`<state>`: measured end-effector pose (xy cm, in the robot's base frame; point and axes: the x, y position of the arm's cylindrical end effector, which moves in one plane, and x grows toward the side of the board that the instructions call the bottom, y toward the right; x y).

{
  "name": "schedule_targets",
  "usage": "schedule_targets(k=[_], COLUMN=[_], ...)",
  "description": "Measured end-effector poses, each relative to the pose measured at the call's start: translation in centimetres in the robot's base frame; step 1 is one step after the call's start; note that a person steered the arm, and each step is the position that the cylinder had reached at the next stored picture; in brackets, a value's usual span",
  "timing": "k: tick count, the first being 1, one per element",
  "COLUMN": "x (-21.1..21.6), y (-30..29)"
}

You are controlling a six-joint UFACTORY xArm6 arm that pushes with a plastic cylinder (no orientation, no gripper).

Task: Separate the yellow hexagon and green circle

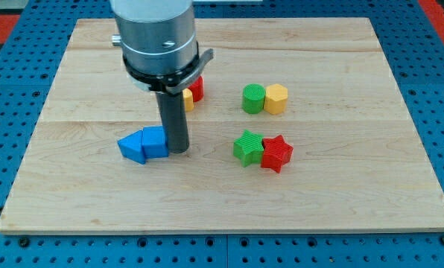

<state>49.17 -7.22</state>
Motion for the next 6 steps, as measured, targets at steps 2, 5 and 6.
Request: schedule_targets(k=[2,5,6], x=[-3.9,-7.4,-9.1], y=[5.7,12.6,13.1])
